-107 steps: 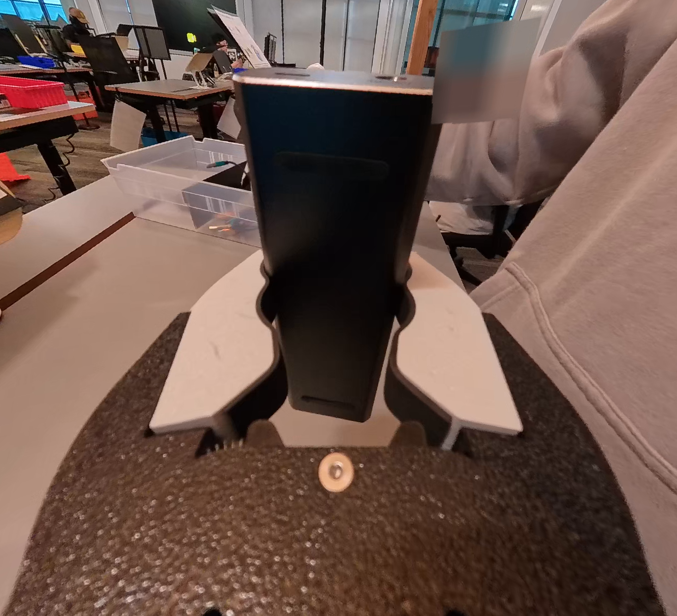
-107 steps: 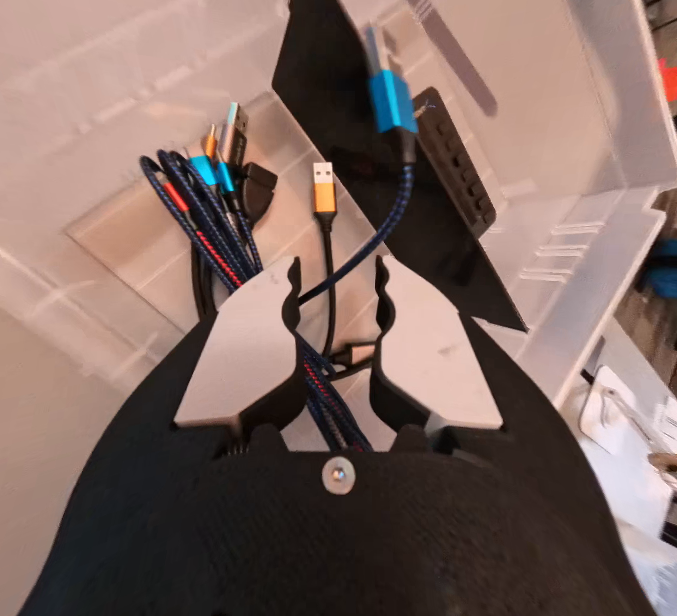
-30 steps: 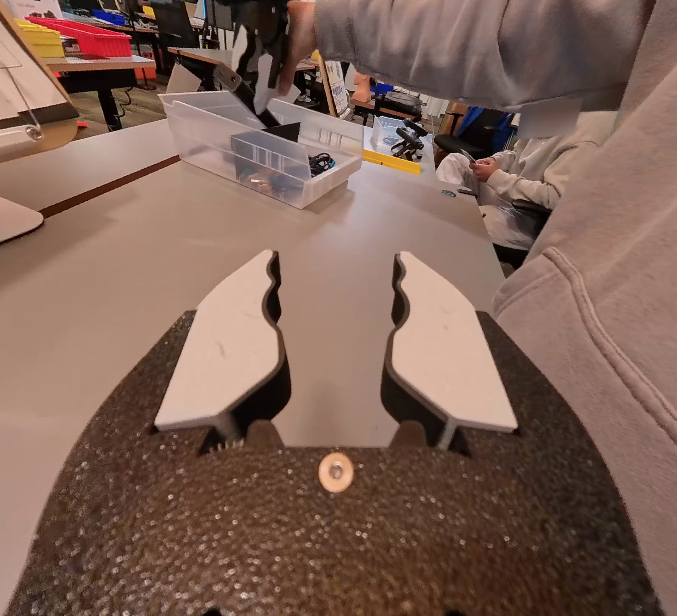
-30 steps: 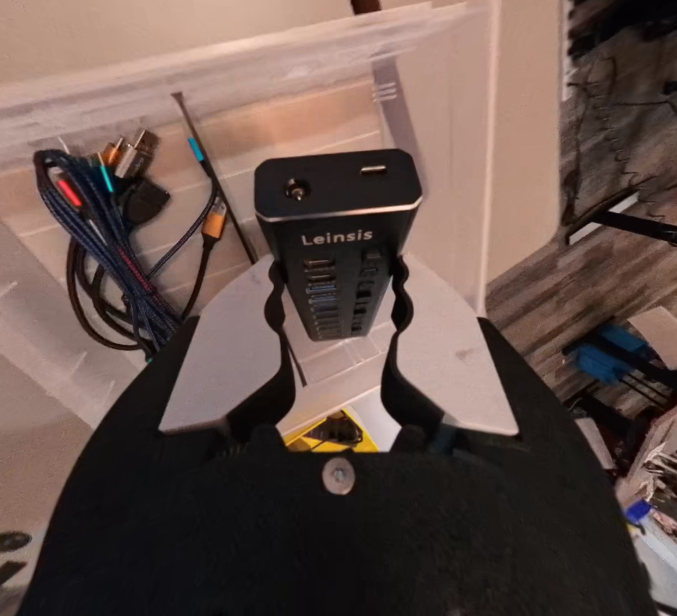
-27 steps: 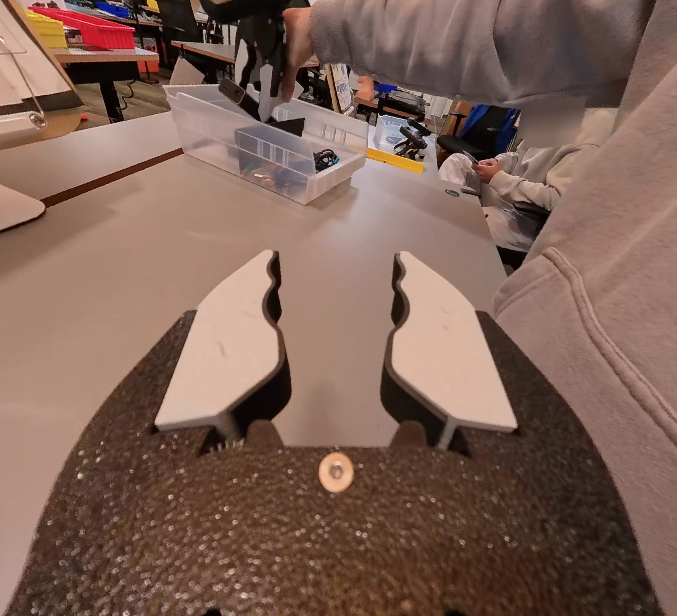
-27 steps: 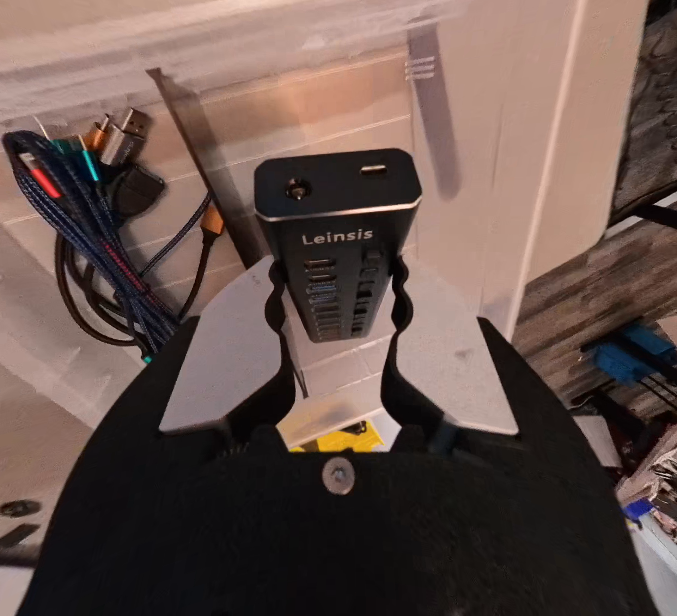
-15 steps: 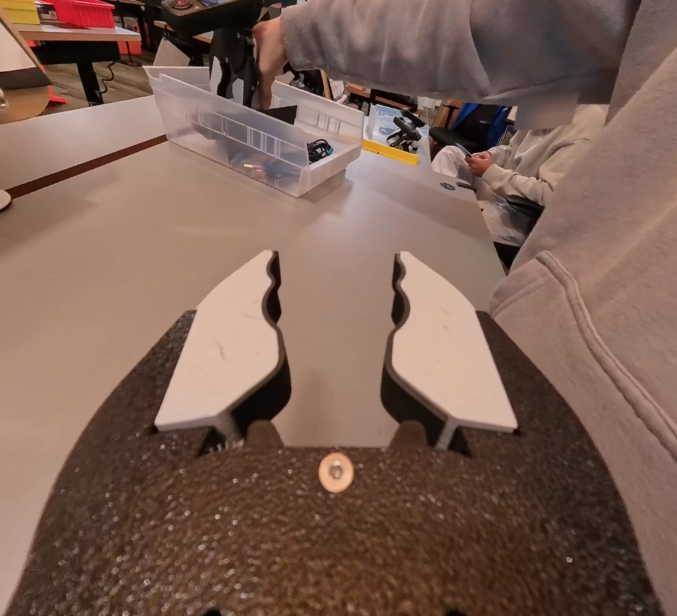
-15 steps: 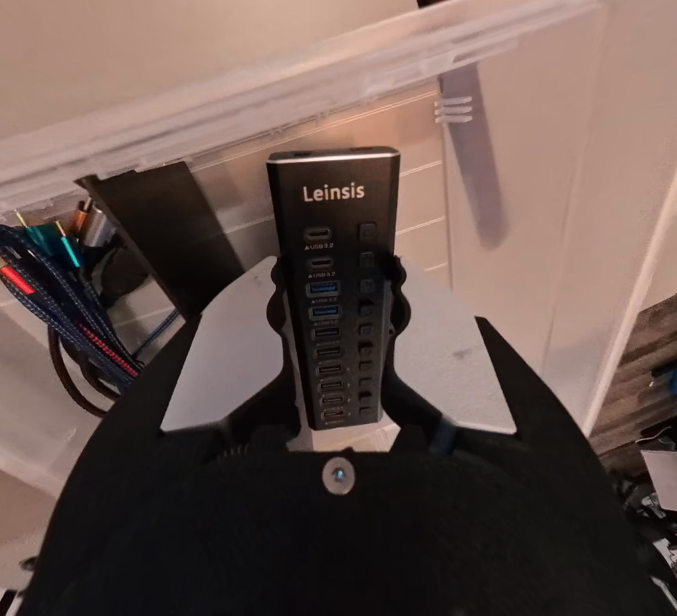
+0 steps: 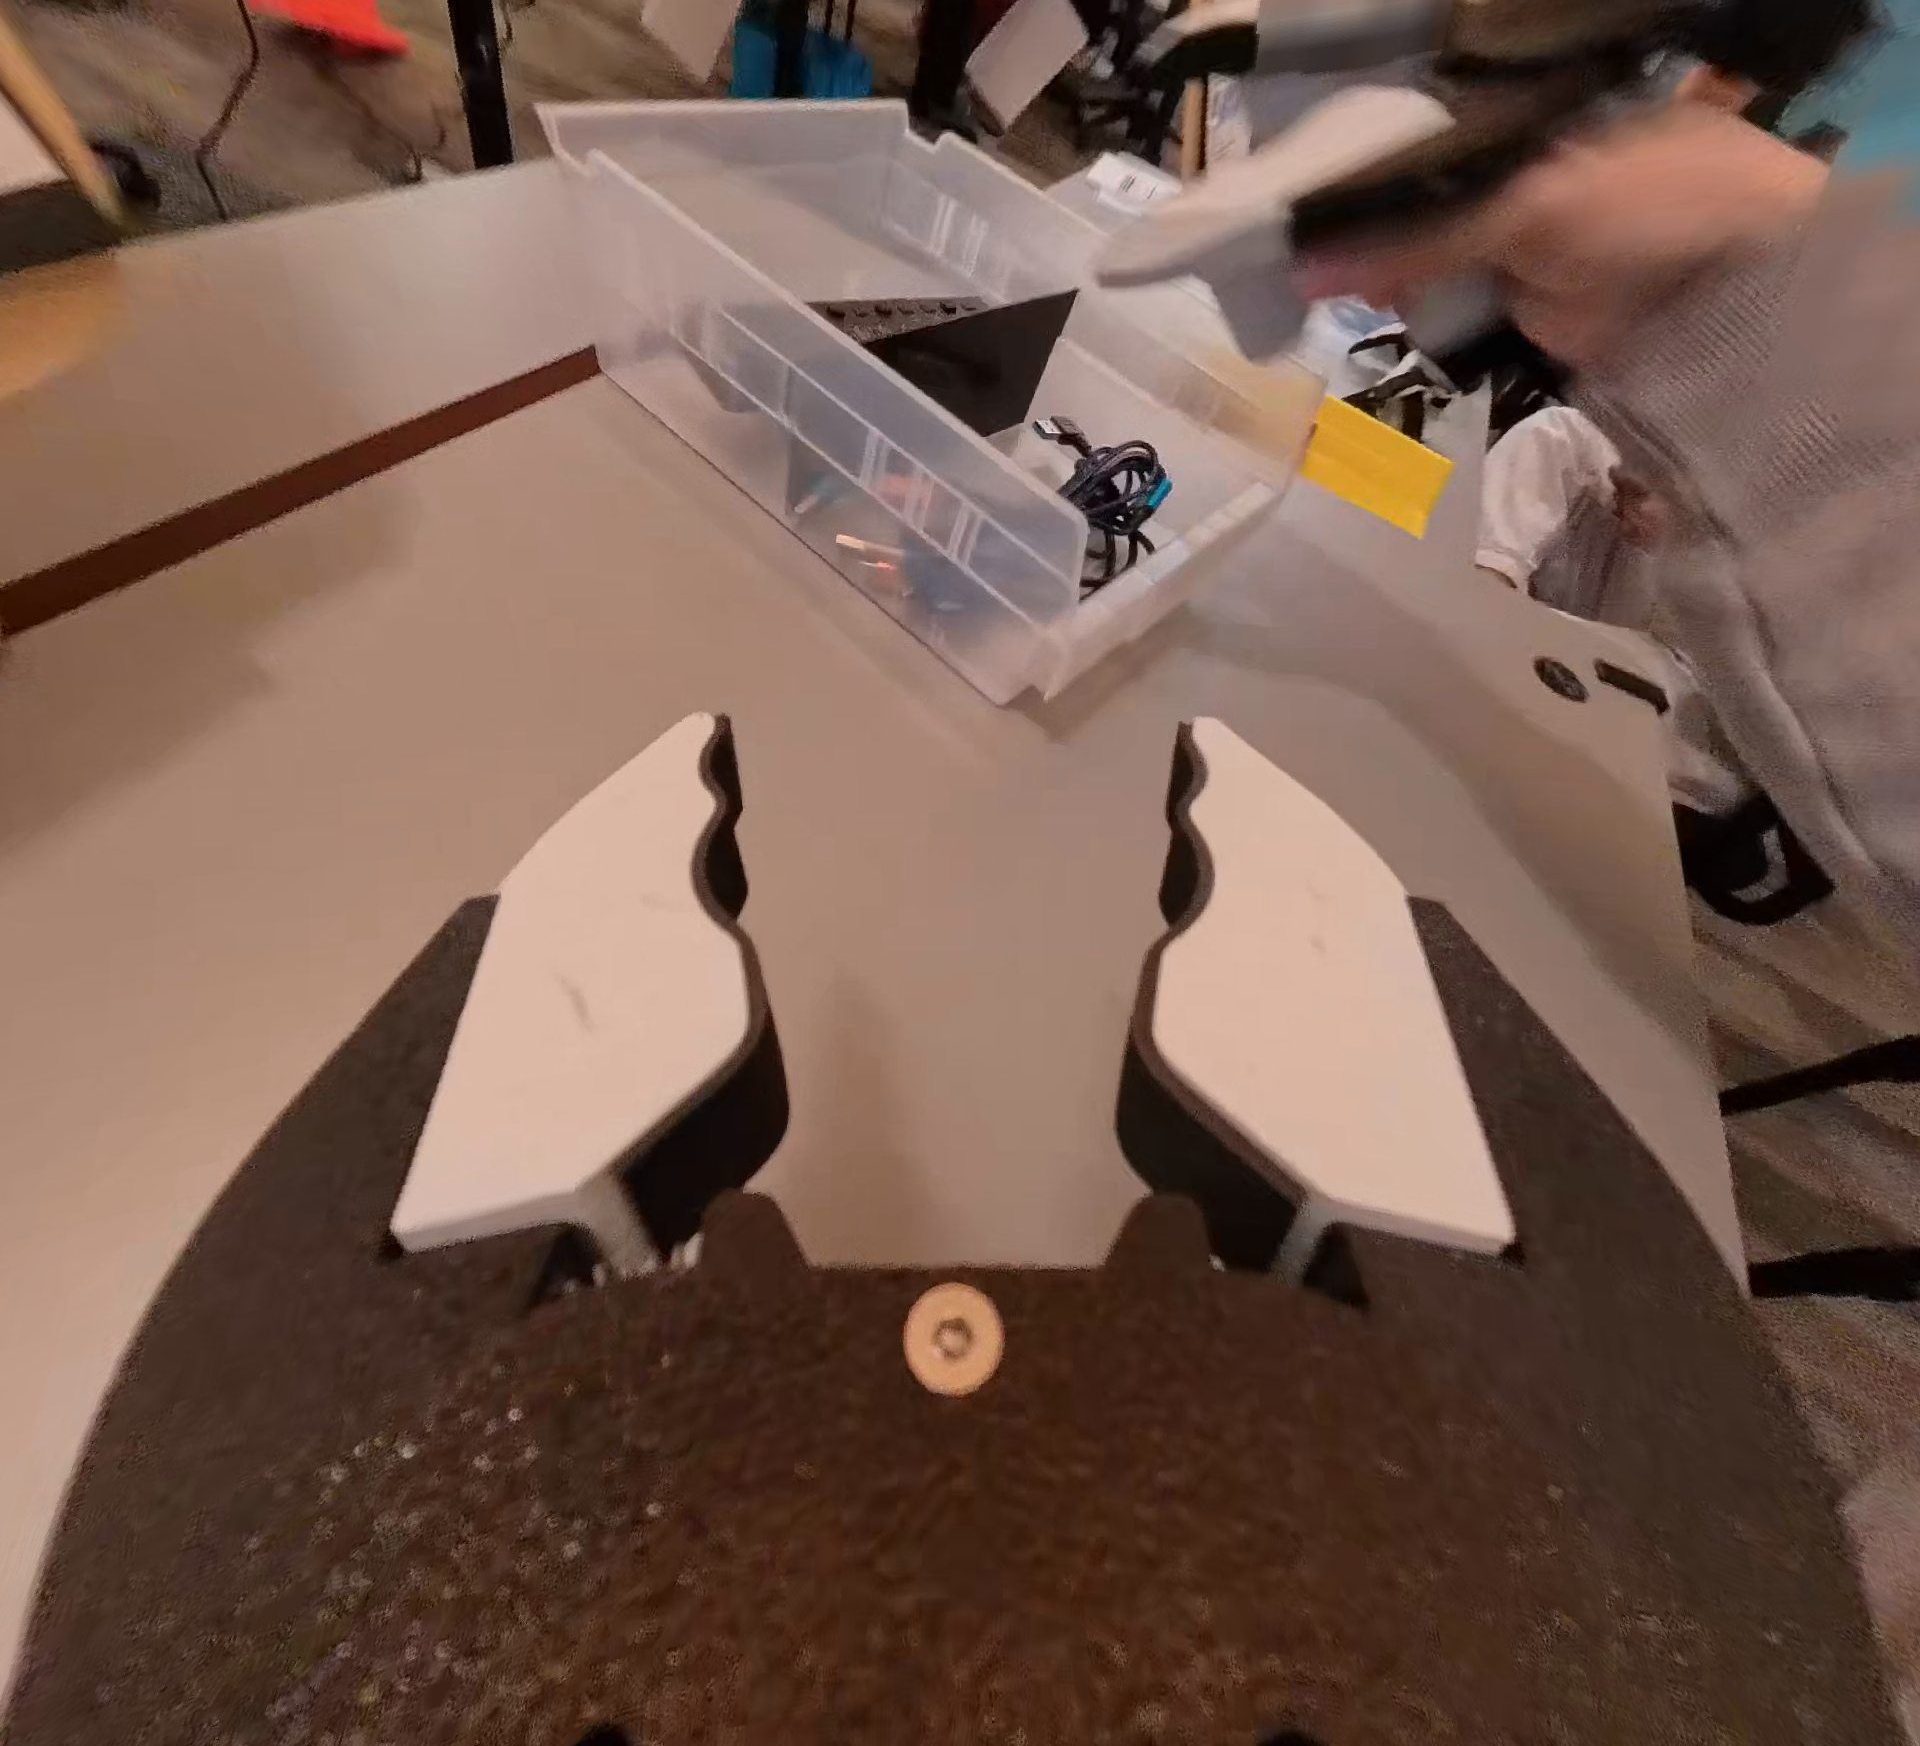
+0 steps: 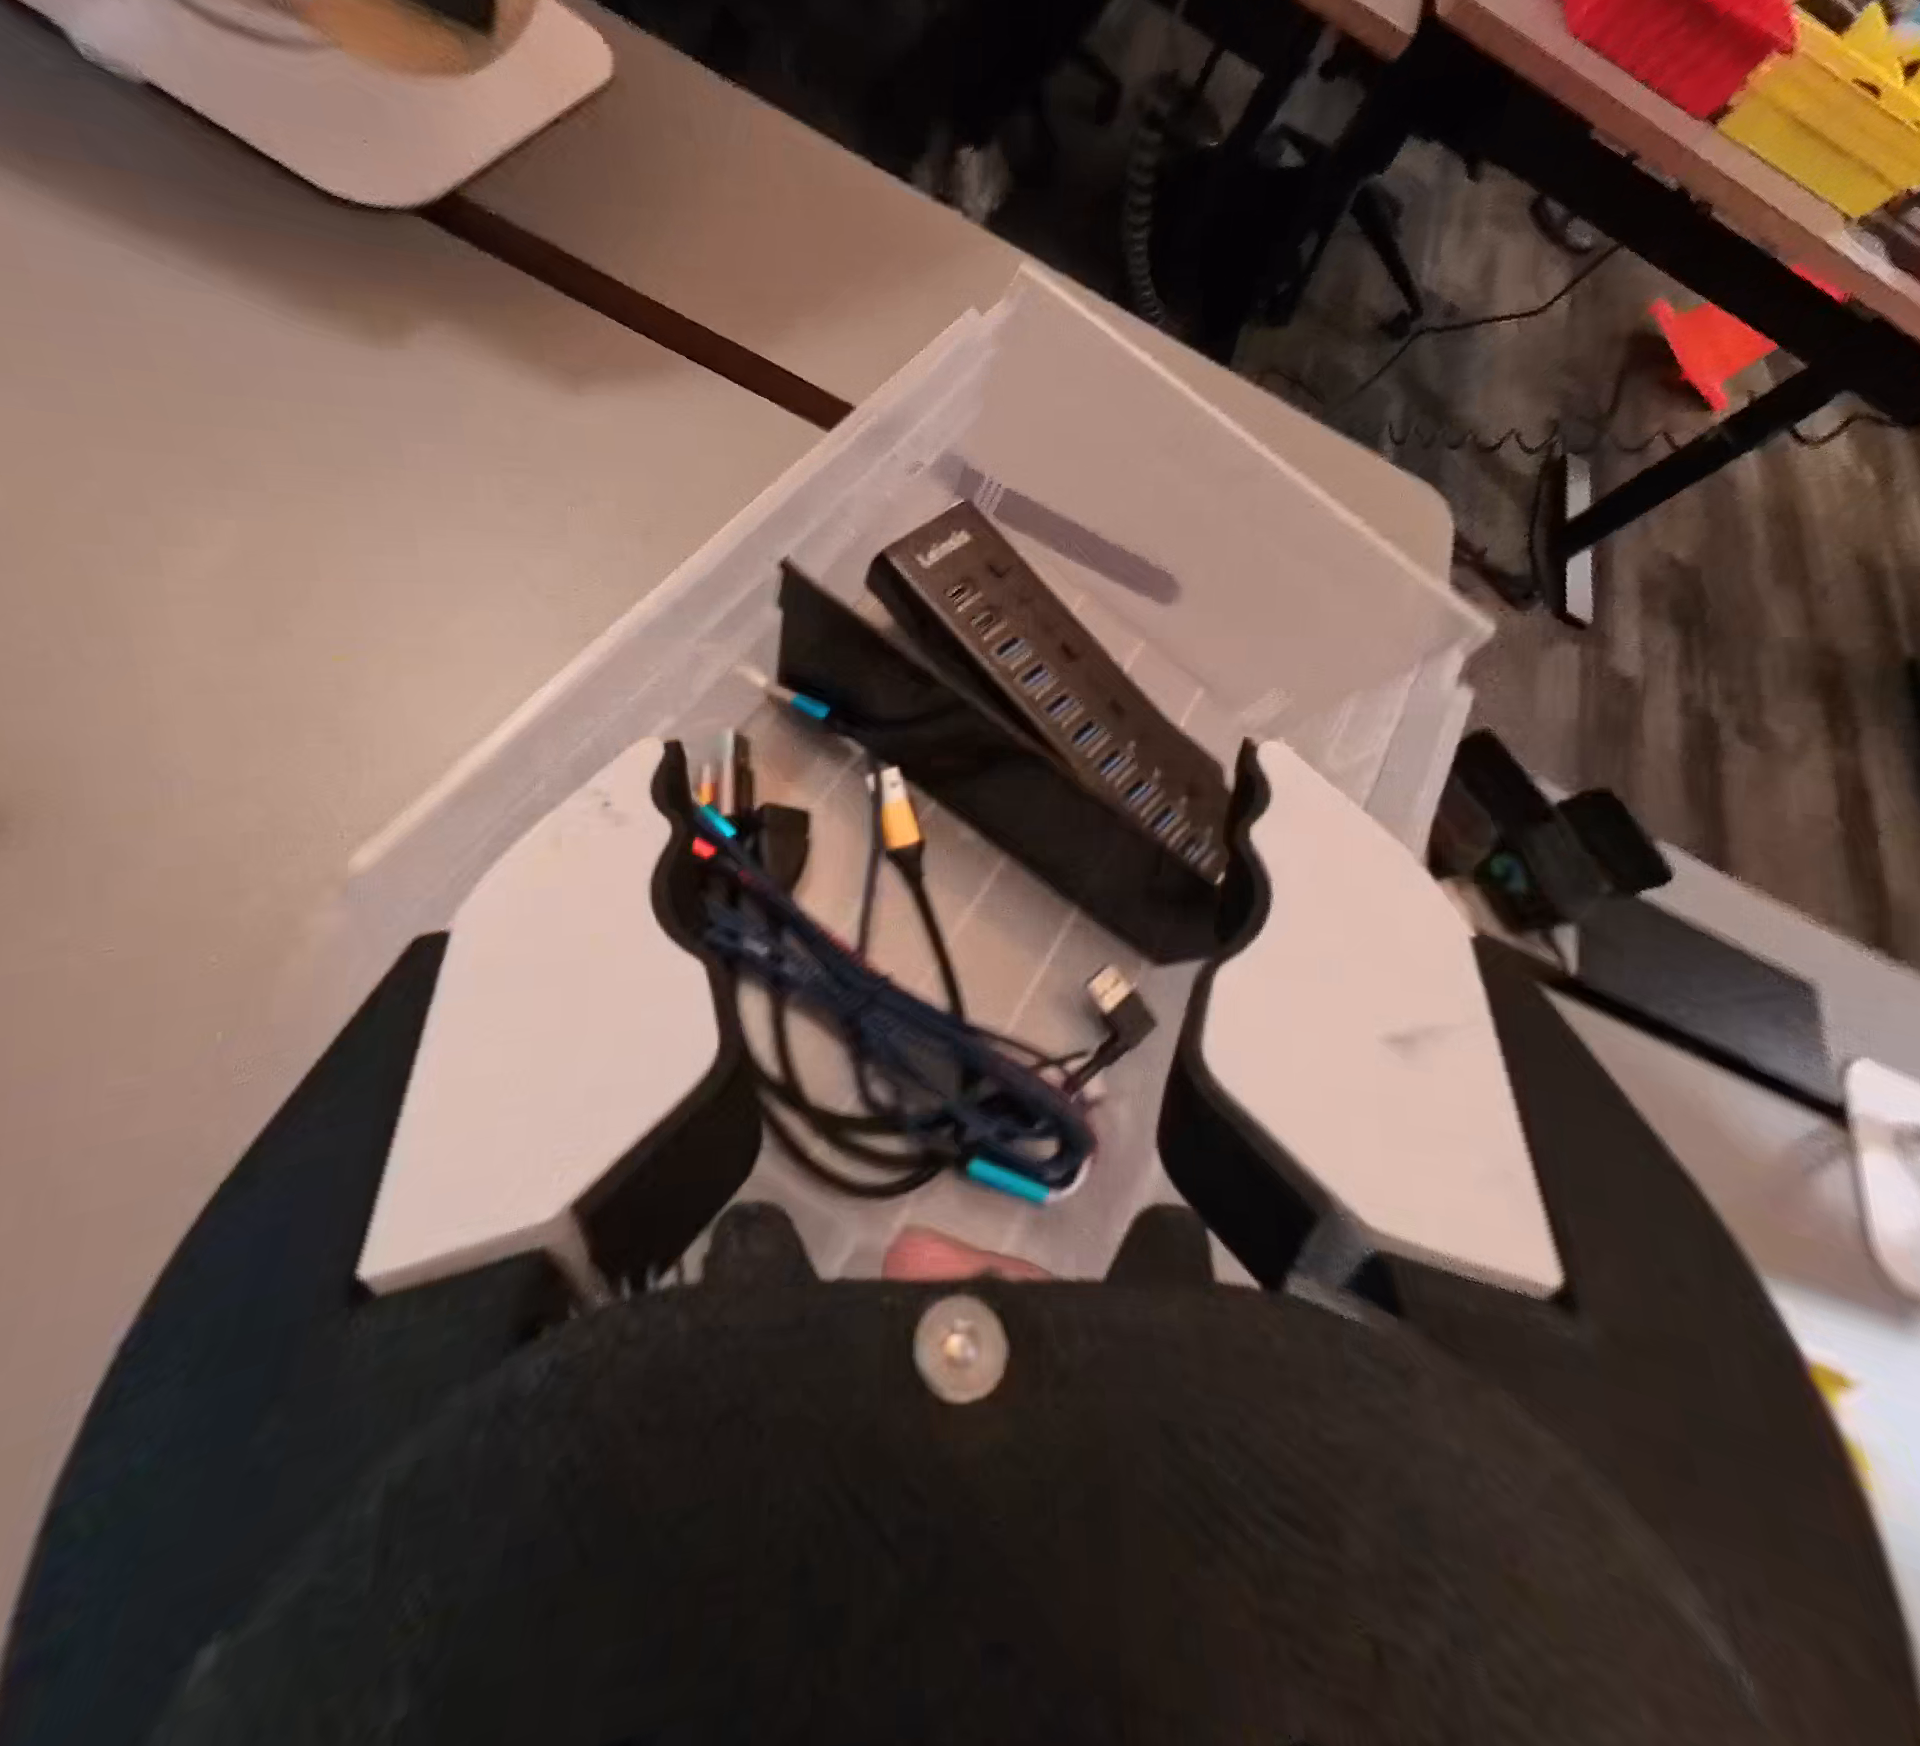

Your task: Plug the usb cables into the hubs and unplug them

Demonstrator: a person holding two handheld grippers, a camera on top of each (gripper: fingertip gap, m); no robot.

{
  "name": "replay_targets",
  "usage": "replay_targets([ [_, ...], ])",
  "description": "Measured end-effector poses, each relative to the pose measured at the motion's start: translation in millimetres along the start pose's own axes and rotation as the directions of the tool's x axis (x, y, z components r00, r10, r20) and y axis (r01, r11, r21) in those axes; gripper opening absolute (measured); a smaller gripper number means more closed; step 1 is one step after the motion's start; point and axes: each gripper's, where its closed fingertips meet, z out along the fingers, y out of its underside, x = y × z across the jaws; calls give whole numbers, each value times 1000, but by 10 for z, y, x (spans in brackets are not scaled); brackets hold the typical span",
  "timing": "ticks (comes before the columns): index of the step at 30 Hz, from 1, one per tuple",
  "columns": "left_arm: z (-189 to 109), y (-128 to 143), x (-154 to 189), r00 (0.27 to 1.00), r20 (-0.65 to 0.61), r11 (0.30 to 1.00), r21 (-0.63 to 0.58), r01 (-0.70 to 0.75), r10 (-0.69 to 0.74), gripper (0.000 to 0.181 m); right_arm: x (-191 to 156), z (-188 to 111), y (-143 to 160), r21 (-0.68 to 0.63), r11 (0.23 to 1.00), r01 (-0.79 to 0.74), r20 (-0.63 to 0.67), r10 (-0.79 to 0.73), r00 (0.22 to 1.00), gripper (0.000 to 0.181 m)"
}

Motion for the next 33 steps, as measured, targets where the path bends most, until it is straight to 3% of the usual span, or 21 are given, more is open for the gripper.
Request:
replay_targets([
  [4, 698, -67, 195, 996, 69, 995, -81, 64, -58, 78, -409, -567, 491, 33, 968, -250, -49, 252, 967, 98],
  [9, 1341, 2, 243, 973, 230, 983, -182, 33, 10, 67, -948, -1131, 922, 62, 937, -344, -65, 347, 935, 96],
  [13, 1605, 50, -39, 914, 375, 959, -280, -46, 154, 45, -1180, -1472, 1155, 99, 895, -435, -80, 443, 893, 93],
  [17, 1676, 70, -178, 928, 358, 954, -301, 8, 106, 22, -1195, -1700, 1292, 152, 839, -523, -125, 541, 832, 92],
  [20, 1476, 63, -446, 910, 385, 954, -300, -33, 152, 9, -1250, -1784, 1122, 215, 809, -547, -55, 569, 820, 90],
  [24, 971, 212, -588, 923, 328, 952, -287, -106, 201, 7, -1322, -1795, 813, 225, 846, -483, -24, 501, 865, 87],
  [28, 221, 482, -631, 921, 327, 960, -246, -133, 211, 8, -1619, -1667, 252, 273, 885, -378, 79, 371, 925, 86],
  [33, -863, 845, -789, 896, 427, 983, -176, -51, 123, 6, -2145, -1328, -314, 272, 919, -287, 235, 225, 945, 86],
])
